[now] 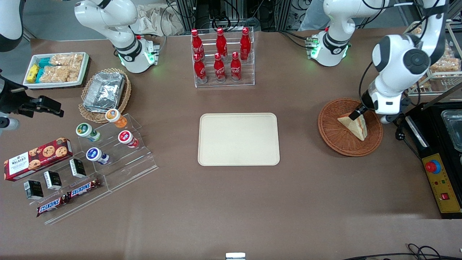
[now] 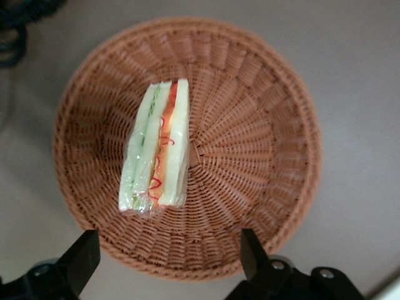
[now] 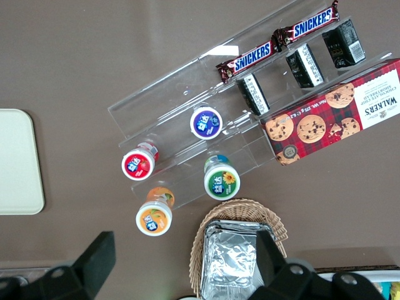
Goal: Place sandwich from basket to tray
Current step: 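Lower the left gripper and close it on the sandwich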
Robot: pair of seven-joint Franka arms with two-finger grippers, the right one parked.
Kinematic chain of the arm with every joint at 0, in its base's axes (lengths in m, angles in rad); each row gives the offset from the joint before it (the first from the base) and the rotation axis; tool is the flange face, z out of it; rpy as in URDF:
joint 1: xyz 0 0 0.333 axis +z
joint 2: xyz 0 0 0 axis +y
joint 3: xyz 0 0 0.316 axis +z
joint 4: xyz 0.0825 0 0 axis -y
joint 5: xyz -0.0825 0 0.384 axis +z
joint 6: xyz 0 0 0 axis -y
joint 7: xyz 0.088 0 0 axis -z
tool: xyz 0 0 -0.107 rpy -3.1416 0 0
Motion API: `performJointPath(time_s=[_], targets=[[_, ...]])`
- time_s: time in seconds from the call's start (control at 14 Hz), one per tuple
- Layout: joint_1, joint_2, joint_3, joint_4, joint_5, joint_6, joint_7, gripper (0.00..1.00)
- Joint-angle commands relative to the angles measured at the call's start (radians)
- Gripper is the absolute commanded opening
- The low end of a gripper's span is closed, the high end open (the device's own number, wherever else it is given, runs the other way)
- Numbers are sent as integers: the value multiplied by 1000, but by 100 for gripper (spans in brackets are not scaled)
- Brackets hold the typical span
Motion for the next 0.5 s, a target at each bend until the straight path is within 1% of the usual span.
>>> performJointPath(time_s=[0.0, 0.14, 0.21, 0.43], targets=[[2, 84, 27, -30, 26, 109, -20, 100], [2, 124, 69, -34, 64, 141, -22, 100], [2, 130, 86, -39, 72, 161, -22, 100], [0, 182, 100, -45, 72, 234, -22, 100]])
